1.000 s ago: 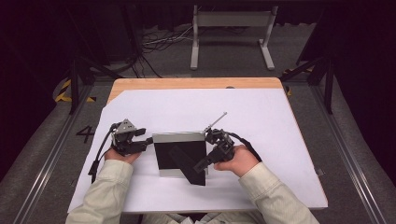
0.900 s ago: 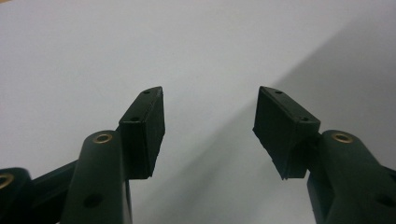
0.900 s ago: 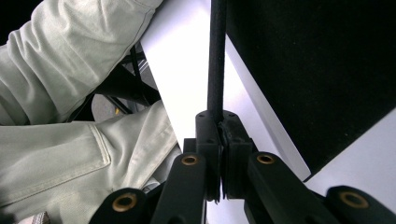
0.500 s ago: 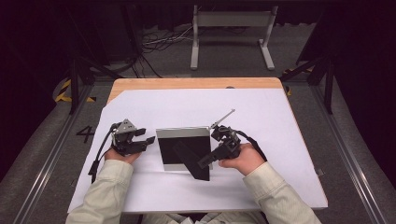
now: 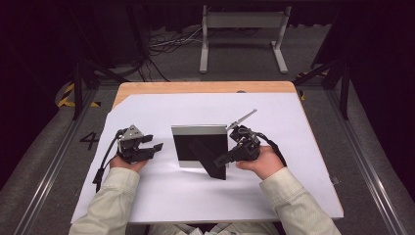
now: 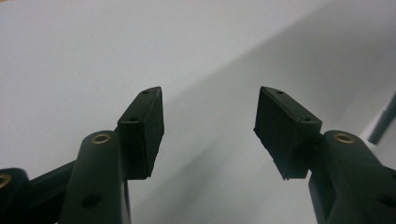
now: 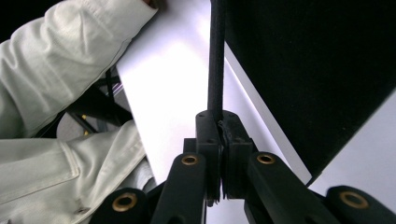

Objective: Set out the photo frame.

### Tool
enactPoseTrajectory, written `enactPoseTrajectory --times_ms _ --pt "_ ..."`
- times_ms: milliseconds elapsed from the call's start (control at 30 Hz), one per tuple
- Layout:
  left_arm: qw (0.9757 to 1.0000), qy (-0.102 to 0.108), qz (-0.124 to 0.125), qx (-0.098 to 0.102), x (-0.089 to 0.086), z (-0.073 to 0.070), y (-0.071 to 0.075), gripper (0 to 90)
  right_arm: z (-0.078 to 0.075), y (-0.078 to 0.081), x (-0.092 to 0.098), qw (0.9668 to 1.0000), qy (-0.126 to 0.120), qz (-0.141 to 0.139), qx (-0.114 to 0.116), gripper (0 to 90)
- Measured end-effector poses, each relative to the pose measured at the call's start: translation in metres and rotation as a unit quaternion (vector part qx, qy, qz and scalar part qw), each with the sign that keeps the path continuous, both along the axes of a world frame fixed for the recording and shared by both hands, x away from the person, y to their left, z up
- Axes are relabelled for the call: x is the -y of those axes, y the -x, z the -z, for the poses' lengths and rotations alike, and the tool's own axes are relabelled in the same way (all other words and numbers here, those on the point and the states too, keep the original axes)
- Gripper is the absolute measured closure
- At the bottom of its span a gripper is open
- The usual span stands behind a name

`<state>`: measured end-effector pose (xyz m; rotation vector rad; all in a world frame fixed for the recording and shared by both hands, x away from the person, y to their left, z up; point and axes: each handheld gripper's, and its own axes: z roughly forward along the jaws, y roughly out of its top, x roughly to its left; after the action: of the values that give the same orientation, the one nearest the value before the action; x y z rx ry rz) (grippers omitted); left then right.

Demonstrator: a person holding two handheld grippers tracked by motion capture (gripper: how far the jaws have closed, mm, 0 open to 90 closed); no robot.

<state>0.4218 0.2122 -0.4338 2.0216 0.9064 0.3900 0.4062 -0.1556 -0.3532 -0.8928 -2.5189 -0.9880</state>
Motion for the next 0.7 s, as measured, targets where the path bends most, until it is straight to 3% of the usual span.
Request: enactPoseTrajectory --times_ms 267,700 --pt "1.0000 0.000 -0.001 0.000 0.000 0.000 0.000 42.3 -0.003 -0.004 0.010 0.9989 0.006 0.018 0.044 87.5" --pt "1.0000 -0.001 -0.001 0.000 0.000 0.000 0.000 41.9 -0.001 -0.012 0.024 0.9925 0.022 0.053 0.108 87.5"
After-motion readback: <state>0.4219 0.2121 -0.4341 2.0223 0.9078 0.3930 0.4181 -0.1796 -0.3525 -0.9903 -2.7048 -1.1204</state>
